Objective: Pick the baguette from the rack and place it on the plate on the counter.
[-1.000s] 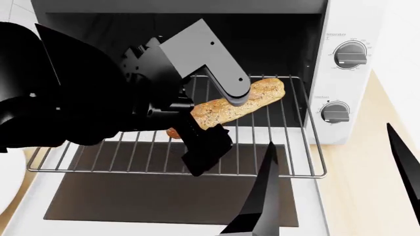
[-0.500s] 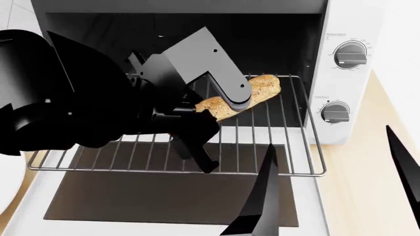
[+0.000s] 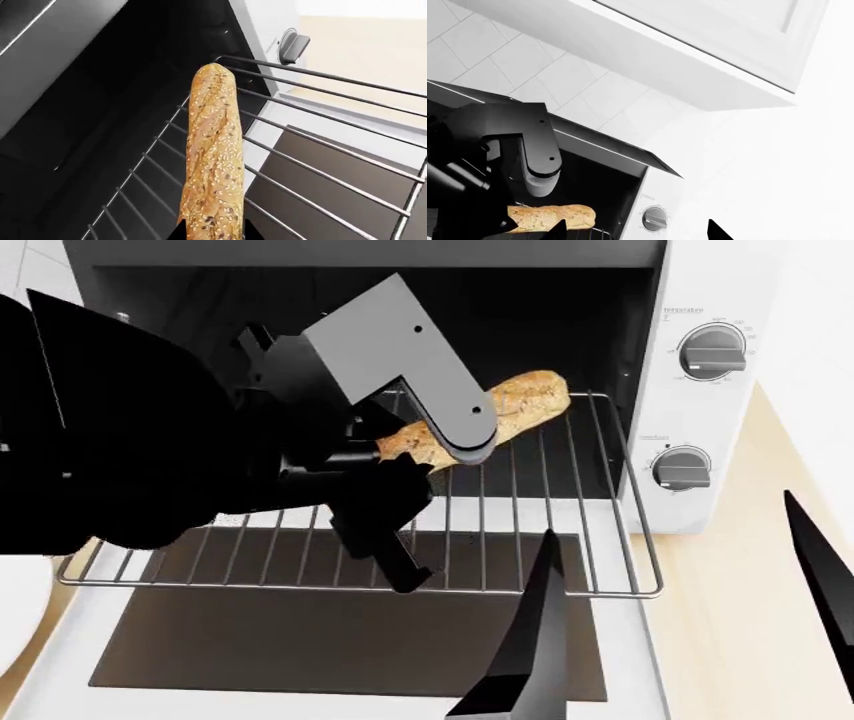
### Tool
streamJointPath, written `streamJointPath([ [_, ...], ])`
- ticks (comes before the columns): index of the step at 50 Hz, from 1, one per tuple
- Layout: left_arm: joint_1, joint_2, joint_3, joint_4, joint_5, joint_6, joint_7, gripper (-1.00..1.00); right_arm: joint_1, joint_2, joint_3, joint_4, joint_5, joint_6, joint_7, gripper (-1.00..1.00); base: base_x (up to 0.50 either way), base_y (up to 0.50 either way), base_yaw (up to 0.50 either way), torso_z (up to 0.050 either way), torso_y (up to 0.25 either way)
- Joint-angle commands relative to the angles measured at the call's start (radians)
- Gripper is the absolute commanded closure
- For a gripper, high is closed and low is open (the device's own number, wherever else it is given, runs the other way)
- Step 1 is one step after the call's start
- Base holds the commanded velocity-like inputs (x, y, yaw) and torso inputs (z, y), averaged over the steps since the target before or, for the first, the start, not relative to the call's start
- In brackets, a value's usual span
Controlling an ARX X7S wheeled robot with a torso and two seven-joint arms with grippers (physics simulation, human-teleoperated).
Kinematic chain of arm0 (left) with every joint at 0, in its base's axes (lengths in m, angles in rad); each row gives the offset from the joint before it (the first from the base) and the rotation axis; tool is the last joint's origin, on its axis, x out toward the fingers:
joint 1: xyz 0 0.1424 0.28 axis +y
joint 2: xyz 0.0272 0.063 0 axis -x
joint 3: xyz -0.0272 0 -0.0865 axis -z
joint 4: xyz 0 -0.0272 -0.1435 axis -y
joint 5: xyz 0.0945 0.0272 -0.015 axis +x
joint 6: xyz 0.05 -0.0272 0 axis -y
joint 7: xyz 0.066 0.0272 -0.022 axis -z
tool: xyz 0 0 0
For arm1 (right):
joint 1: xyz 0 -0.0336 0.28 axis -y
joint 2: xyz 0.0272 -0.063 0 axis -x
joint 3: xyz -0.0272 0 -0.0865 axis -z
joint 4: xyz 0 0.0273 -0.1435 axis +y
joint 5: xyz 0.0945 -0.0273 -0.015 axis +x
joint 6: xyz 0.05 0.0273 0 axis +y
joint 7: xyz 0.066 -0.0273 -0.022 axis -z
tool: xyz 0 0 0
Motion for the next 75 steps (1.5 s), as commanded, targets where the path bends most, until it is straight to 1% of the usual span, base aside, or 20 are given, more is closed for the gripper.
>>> streamJointPath([
  [1,-0.086,-0.136,-0.060,0.264,-0.071,-0.011,-0.141,1.00,0.007,0.000,0.008,0.000,0.012,0.000,0.000,-1.00,0.00,0.00,0.00,0.000,0.000],
  [3,-0.102,-0.177,-0.073,0.326,-0.085,-0.009,-0.177,1.00,0.006,0.000,0.005,0.000,0.009,0.000,0.000,-1.00,0.00,0.00,0.00,0.000,0.000],
  [8,-0.128,-0.238,-0.102,0.413,-0.116,-0.002,-0.233,1.00,0.006,-0.003,-0.003,0.000,0.000,0.000,0.000,-1.00,0.00,0.00,0.00,0.000,0.000],
  [14,-0.153,-0.340,-0.131,0.542,-0.144,0.011,-0.317,1.00,0.006,-0.005,-0.017,0.000,-0.017,0.000,0.000,-1.00,0.00,0.00,0.00,0.000,0.000],
  [24,-0.218,-0.547,-0.169,0.742,-0.232,-0.003,-0.439,1.00,0.004,-0.007,-0.033,0.000,-0.035,0.000,0.000,-1.00,0.00,0.00,0.00,0.000,0.000],
  [27,-0.240,-0.603,-0.181,0.800,-0.272,-0.010,-0.472,1.00,0.004,-0.007,-0.036,0.000,-0.040,0.000,0.000,-1.00,0.00,0.00,0.00,0.000,0.000],
  [31,-0.283,-0.680,-0.196,0.881,-0.347,-0.023,-0.550,1.00,0.002,-0.008,-0.037,0.000,-0.040,0.000,0.000,-1.00,0.00,0.00,0.00,0.000,0.000],
  [37,-0.312,-0.765,-0.210,0.913,-0.395,-0.056,-0.590,1.00,0.004,-0.011,-0.039,0.000,-0.036,0.000,0.000,-1.00,0.00,0.00,0.00,0.000,0.000],
  [39,-0.316,-0.810,-0.215,0.933,-0.407,-0.062,-0.604,1.00,0.004,-0.009,-0.038,0.000,-0.036,0.000,0.000,-1.00,0.00,0.00,0.00,0.000,0.000],
  [48,-0.321,-0.971,-0.236,0.955,-0.410,-0.111,-0.629,1.00,0.006,-0.006,-0.041,0.000,-0.033,-0.003,0.000,-1.00,0.00,0.00,0.00,0.000,0.000],
  [57,-0.330,-1.088,-0.275,0.967,-0.422,-0.178,-0.630,1.00,0.009,-0.017,-0.040,0.000,-0.031,-0.017,0.000,-1.00,0.00,0.00,0.00,0.000,0.000],
  [58,-0.321,-1.109,-0.277,0.973,-0.408,-0.177,-0.619,1.00,0.010,-0.018,-0.043,0.000,-0.031,-0.018,0.000,-1.00,0.00,0.00,0.00,0.000,0.000],
  [64,-0.278,-1.174,-0.276,0.976,-0.357,-0.172,-0.601,1.00,0.009,-0.018,-0.043,0.000,-0.029,-0.020,0.000,-1.00,0.00,0.00,0.00,0.000,0.000],
  [70,-0.225,-1.255,-0.256,0.973,-0.270,-0.148,-0.556,1.00,0.008,-0.018,-0.044,0.000,-0.027,-0.018,0.000,-1.00,0.00,0.00,0.00,0.000,0.000],
  [75,-0.202,-1.303,-0.249,0.979,-0.240,-0.134,-0.544,1.00,0.007,-0.018,-0.045,0.000,-0.028,-0.017,0.000,-1.00,0.00,0.00,0.00,0.000,0.000],
])
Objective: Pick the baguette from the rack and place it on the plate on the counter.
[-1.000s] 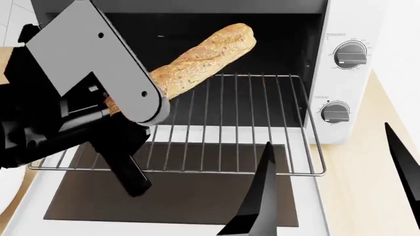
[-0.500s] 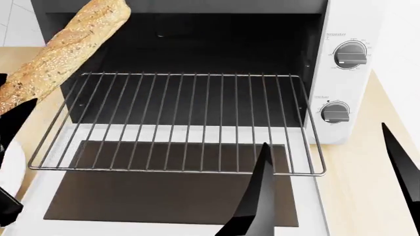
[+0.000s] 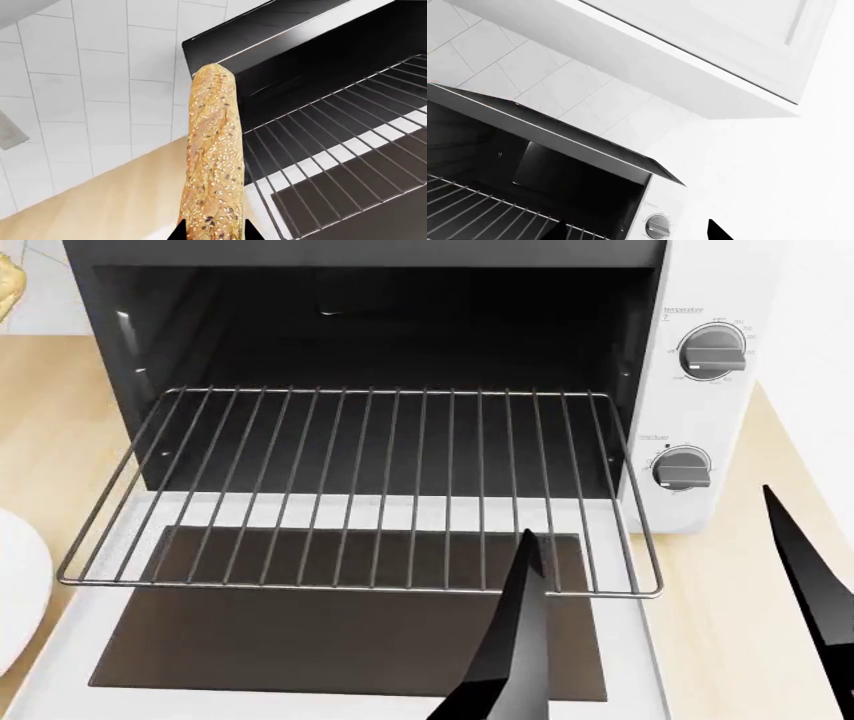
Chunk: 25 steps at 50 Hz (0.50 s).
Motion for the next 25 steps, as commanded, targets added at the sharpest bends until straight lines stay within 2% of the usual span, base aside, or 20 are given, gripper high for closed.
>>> streamJointPath([
  [1,0.050,-0.144,0.009,0.015,0.077,0.020,0.027,1.00,-0.002,-0.001,-0.001,0.000,0.001,0.000,0.000,-1.00,0.00,0.00,0.00,0.000,0.000],
  [25,0.078,-0.161,-0.018,-0.092,0.063,0.050,-0.048,1.00,0.015,-0.002,0.004,0.000,0.021,-0.012,0.000,-1.00,0.00,0.00,0.00,0.000,0.000],
])
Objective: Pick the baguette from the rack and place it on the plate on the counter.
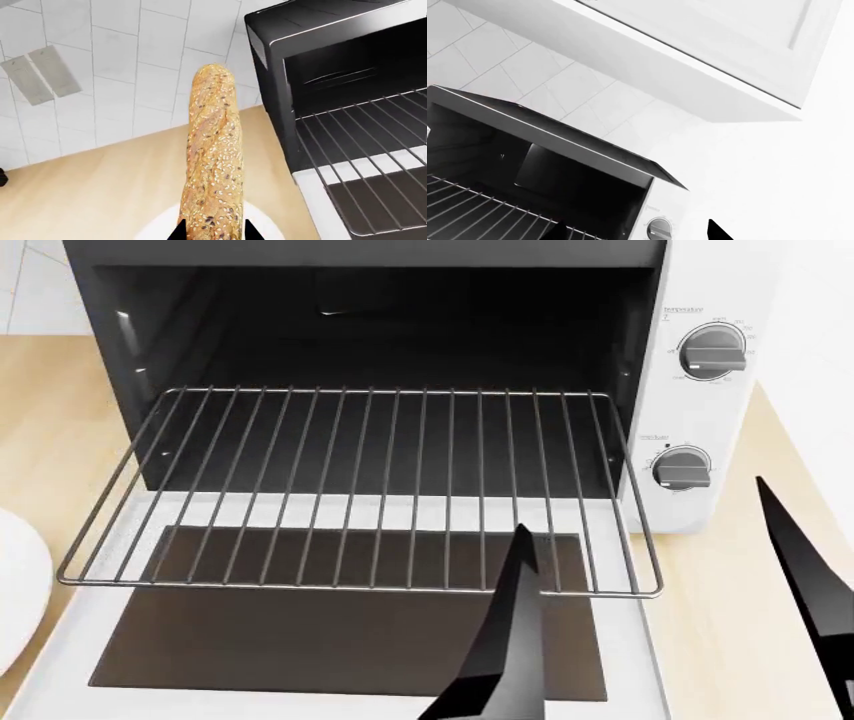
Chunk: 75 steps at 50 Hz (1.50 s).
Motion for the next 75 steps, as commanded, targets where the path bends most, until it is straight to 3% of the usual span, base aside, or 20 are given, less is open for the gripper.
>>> streamJointPath([
  [1,0.006,-0.014,-0.001,-0.043,0.005,0.032,-0.036,1.00,0.006,0.000,0.001,0.000,0.006,-0.006,0.000,-1.00,0.00,0.00,0.00,0.000,0.000],
  [31,0.151,-0.013,0.098,-0.177,0.133,0.083,0.098,1.00,-0.002,0.000,-0.011,0.000,-0.002,-0.003,0.000,-1.00,0.00,0.00,0.00,0.000,0.000],
  [43,0.120,-0.014,0.050,-0.147,0.021,0.006,0.011,1.00,0.002,0.000,-0.010,0.000,0.002,-0.006,0.000,-1.00,0.00,0.00,0.00,0.000,0.000],
  [75,0.258,-0.014,0.150,-0.171,0.108,0.124,0.043,1.00,-0.002,0.000,-0.025,0.000,-0.010,-0.003,0.000,-1.00,0.00,0.00,0.00,0.000,0.000],
])
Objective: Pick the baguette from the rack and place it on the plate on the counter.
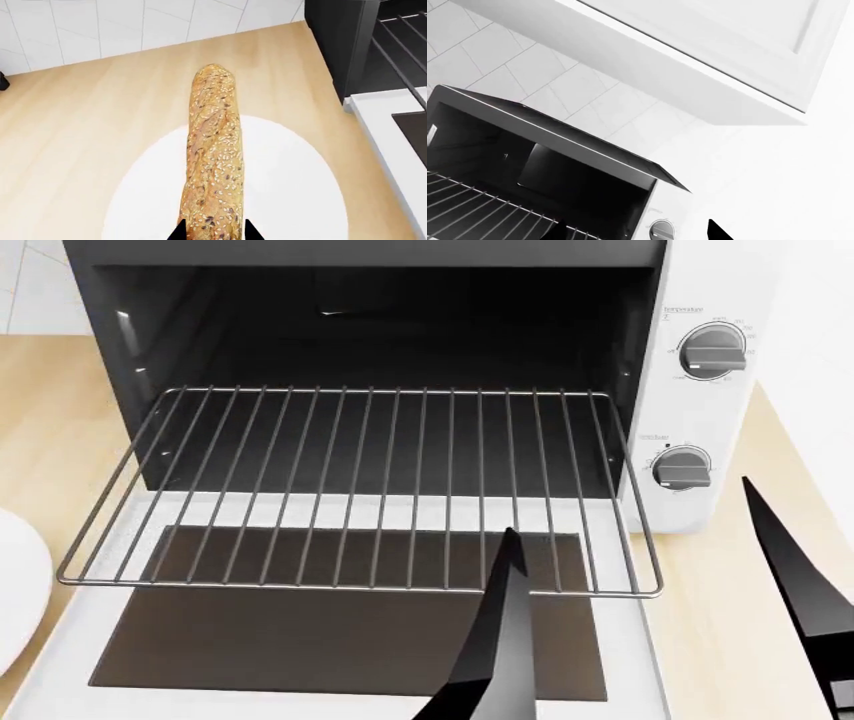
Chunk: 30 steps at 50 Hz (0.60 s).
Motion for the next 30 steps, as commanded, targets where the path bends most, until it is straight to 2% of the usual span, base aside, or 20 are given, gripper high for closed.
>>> streamJointPath([
  [1,0.027,0.000,0.034,0.004,0.016,0.046,-0.003,1.00,0.001,0.000,-0.002,0.000,0.000,-0.001,0.000,-1.00,0.00,0.00,0.00,0.000,0.000],
  [11,0.036,0.000,0.033,0.012,0.037,0.039,0.007,1.00,0.005,0.000,-0.002,0.000,0.002,-0.004,0.000,-1.00,0.00,0.00,0.00,0.000,0.000],
  [12,0.025,0.000,0.022,0.008,0.018,0.031,-0.016,-1.00,0.005,0.000,0.000,0.000,0.003,-0.005,0.000,-1.00,0.00,0.00,0.00,0.000,0.000],
  [30,-0.058,0.000,-0.081,0.048,-0.082,-0.037,-0.119,-1.00,0.000,0.000,-0.019,0.000,-0.013,0.005,0.000,-1.00,0.00,0.00,0.00,0.000,0.000],
])
